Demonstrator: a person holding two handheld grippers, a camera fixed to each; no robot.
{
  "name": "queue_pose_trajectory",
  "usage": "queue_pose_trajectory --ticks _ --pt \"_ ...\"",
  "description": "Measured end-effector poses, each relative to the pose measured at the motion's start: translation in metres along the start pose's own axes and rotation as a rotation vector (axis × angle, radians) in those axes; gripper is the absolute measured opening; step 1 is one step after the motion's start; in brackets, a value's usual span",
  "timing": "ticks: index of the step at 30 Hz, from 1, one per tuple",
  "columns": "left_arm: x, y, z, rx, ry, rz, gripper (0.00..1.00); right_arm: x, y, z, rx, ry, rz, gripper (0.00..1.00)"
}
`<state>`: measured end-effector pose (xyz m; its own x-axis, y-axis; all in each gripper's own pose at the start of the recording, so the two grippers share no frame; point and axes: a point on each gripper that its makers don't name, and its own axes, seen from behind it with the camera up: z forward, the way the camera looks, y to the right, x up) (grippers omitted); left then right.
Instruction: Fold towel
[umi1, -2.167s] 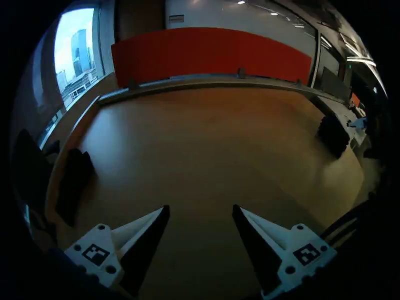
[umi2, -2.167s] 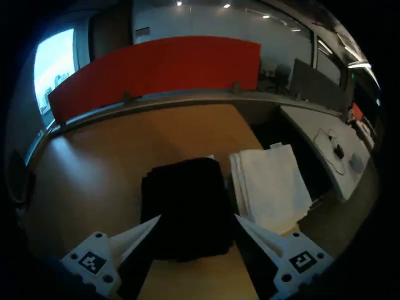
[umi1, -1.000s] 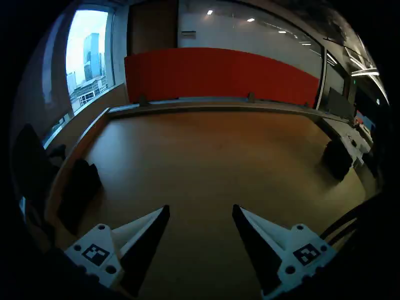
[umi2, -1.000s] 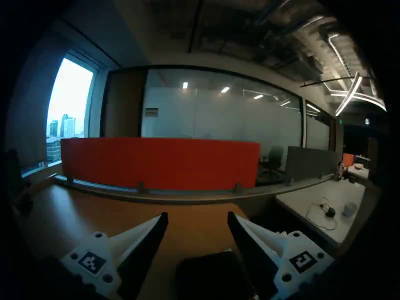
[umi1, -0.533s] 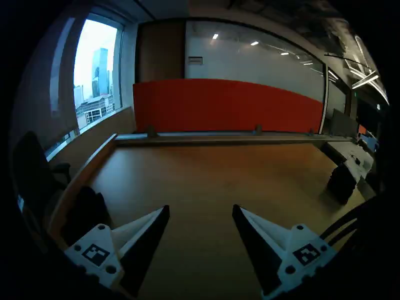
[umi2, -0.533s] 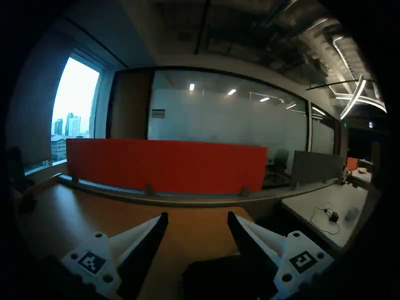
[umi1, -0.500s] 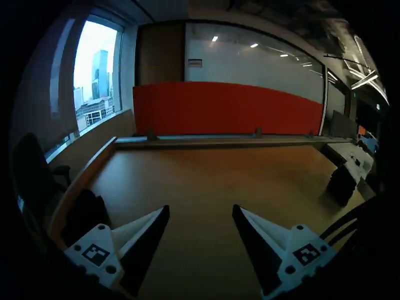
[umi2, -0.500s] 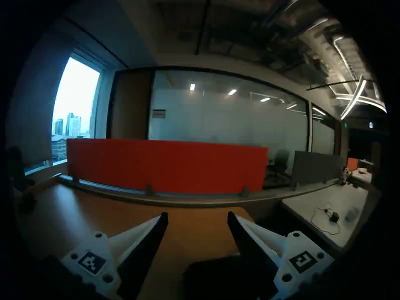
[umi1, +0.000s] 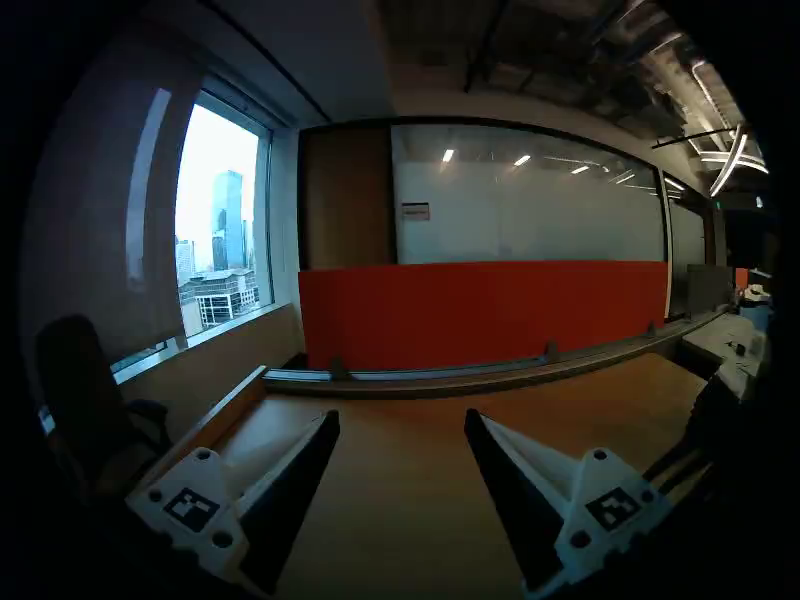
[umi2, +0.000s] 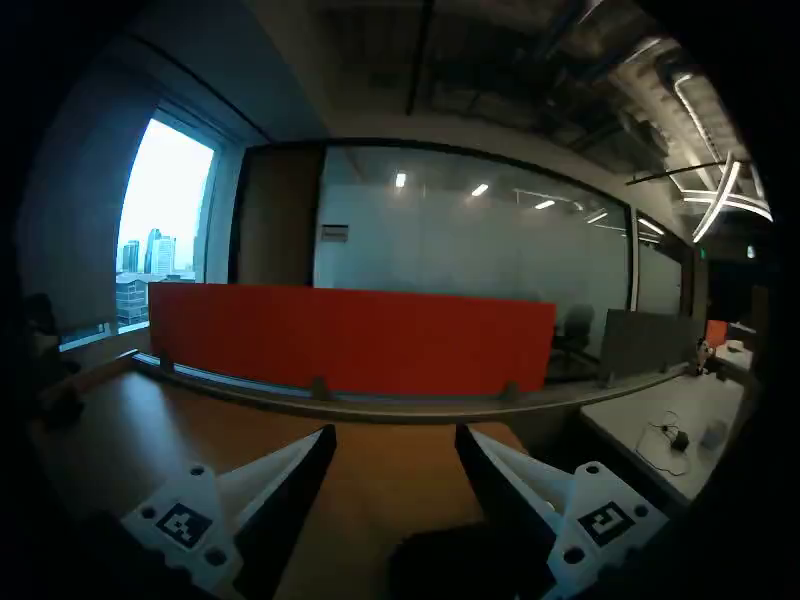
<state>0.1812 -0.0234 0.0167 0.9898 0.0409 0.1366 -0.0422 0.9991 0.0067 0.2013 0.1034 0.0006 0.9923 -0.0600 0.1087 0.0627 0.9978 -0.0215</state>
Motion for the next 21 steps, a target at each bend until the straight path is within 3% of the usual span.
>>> queue_pose_trajectory --ticks 11,21 --pt "0.004 0.006 0.004 -0.02 0.011 0.018 0.93 0.02 -0.029 0.008 0.027 0.03 0.012 0.92" --pt "0.007 0.015 0.008 -0.048 0.012 0.02 0.93 0.035 -0.074 0.015 0.061 0.057 0.051 0.92"
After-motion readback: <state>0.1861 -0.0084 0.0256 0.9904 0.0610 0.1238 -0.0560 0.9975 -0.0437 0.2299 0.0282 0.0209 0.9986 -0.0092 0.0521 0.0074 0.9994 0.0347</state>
